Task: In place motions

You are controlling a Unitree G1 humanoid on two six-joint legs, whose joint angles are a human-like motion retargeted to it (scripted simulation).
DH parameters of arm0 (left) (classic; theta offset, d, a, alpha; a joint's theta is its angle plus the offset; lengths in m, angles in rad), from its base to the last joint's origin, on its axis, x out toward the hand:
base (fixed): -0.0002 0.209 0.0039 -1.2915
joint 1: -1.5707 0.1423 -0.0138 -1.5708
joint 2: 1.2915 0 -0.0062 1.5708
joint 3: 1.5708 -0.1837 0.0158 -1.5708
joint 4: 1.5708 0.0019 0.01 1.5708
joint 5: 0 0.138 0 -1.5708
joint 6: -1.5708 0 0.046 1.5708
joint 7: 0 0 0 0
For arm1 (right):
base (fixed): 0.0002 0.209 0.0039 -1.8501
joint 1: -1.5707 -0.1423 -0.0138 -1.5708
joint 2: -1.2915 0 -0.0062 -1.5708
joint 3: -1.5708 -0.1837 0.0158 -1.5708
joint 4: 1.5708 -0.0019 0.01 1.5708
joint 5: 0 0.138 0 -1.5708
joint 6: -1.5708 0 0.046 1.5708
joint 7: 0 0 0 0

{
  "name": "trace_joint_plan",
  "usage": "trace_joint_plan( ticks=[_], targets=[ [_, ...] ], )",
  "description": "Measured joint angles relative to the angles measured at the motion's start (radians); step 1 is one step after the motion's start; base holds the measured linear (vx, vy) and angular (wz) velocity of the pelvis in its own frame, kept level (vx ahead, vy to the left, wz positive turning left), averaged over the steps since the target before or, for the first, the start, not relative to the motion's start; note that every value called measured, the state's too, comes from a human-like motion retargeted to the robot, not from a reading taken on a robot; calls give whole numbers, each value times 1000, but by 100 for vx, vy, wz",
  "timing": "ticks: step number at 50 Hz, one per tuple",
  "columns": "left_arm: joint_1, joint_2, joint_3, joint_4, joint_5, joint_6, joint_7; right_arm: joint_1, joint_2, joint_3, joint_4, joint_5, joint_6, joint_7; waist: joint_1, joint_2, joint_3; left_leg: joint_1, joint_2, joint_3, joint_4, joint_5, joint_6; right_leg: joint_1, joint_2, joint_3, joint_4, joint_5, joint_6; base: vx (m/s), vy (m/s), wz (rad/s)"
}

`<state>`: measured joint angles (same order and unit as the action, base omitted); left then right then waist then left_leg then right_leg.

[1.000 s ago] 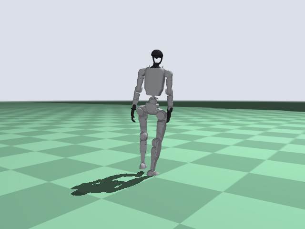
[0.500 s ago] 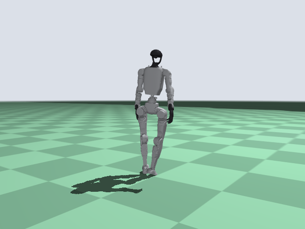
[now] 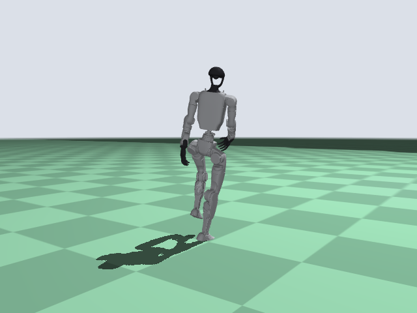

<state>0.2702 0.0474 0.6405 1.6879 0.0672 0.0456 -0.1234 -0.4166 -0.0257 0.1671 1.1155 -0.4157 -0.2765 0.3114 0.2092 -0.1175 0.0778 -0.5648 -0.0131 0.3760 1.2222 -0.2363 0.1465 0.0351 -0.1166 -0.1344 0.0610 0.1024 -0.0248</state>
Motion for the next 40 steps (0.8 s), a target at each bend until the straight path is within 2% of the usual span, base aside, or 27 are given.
trace_joint_plan(
  ticks=[3,5,7,8,10,12,13,15,17,18,20,22,25,27,30,33,34,35,37,40],
  targets=[
    [-77,16,-69,-16,-18,-14,-29,151,-37,-46,104,-93,36,1,-54,19,-54,262,-112,-61,-416,61,-35,7,12,-33,23,-33,13,26,9,75],
    [-145,37,-129,-19,-30,-22,-49,255,-72,-94,205,-170,79,-36,-101,36,-80,448,-162,-104,-739,-27,-67,8,29,-71,54,-58,12,22,11,101],
    [-225,50,-182,-31,-25,-26,-52,352,-117,-156,339,-219,141,-115,-163,70,-98,583,-140,-59,-973,-103,-65,8,64,-127,95,-48,11,18,14,145],
    [-265,54,-210,-40,-26,-26,-53,400,-146,-187,413,-236,176,-159,-196,89,-109,607,-139,-96,-1065,-84,-52,3,73,-161,122,-9,13,13,16,164],
    [-364,58,-256,-72,-28,-25,-61,471,-197,-253,553,-258,258,-241,-264,136,-110,622,-88,-179,-1170,-22,-66,-74,56,-287,272,185,6,-9,13,145],
    [-489,55,-271,-142,-24,-44,-52,532,-234,-315,585,-227,318,-292,-270,144,-56,586,-49,-192,-1190,0,-86,-276,-7,-300,576,382,-47,-51,11,62],
    [-545,57,-284,-184,-34,-62,-49,561,-254,-341,585,-199,324,-314,-302,135,-14,591,-69,-219,-1204,6,-74,-389,-46,-252,758,408,-75,-50,21,73],
    [-641,86,-332,-286,-66,-97,-89,636,-306,-380,585,-128,321,-346,-343,153,71,608,-74,-236,-1221,27,-48,-578,-131,-241,1104,284,-159,-35,27,45],
    [-690,133,-325,-387,-24,-118,-155,682,-319,-395,585,-72,341,-359,-385,141,131,610,-77,-215,-1209,34,-34,-714,-140,-178,1296,220,-163,-27,7,26],
    [-688,153,-293,-431,18,-131,-158,693,-321,-396,585,-70,352,-377,-434,137,141,598,-70,-247,-1197,38,-29,-766,-122,-172,1355,197,-159,-10,-5,34],
    [-654,154,-274,-473,82,-140,-77,755,-329,-434,585,-88,350,-412,-465,153,111,567,-37,-249,-1174,48,-30,-857,-34,-147,1413,168,-129,16,-8,-9],
    [-618,129,-306,-469,85,-158,50,816,-329,-470,585,-71,321,-397,-434,175,64,542,-18,-227,-1162,49,-27,-889,15,-140,1403,159,-98,28,-7,-44],
    [-571,117,-372,-439,21,-200,115,857,-314,-507,585,-46,300,-357,-395,179,25,540,-19,-216,-1158,41,-29,-822,0,-143,1311,139,-97,12,-7,-28],
    [-538,98,-359,-405,20,-188,59,829,-300,-490,585,-37,308,-353,-363,162,40,577,-29,-185,-1168,32,-35,-691,25,-113,1166,137,-75,1,-4,-71],
    [-455,48,-307,-324,87,-136,-47,771,-280,-433,585,-21,321,-351,-294,156,29,628,-39,-127,-1175,15,-47,-443,121,-17,853,150,-6,16,2,-88],
    [-331,11,-270,-202,117,-100,-58,678,-254,-342,585,-16,315,-339,-277,148,-18,631,-70,-115,-1138,-2,-48,-160,119,5,441,211,70,22,2,-11],
    [-290,9,-260,-157,117,-89,-52,633,-242,-303,585,-16,306,-336,-284,132,-26,627,-94,-121,-1108,-7,-45,-71,101,-8,314,144,101,15,-6,55],
    [-248,9,-249,-112,116,-79,-45,585,-228,-262,585,-17,296,-333,-295,112,-32,624,-121,-129,-1073,-12,-42,14,83,-21,196,31,138,15,-8,5],
    [-147,10,-203,-56,137,-45,-32,479,-189,-171,585,-30,277,-320,-236,83,-62,571,-127,-52,-933,36,-36,76,38,-135,71,-67,68,13,-10,-99],
    [-55,14,-147,-11,141,6,10,282,-123,-114,514,-56,257,-228,-156,35,-81,255,4,65,-404,250,1,18,-4,-69,10,-52,77,-19,-26,-46]
  ],
)
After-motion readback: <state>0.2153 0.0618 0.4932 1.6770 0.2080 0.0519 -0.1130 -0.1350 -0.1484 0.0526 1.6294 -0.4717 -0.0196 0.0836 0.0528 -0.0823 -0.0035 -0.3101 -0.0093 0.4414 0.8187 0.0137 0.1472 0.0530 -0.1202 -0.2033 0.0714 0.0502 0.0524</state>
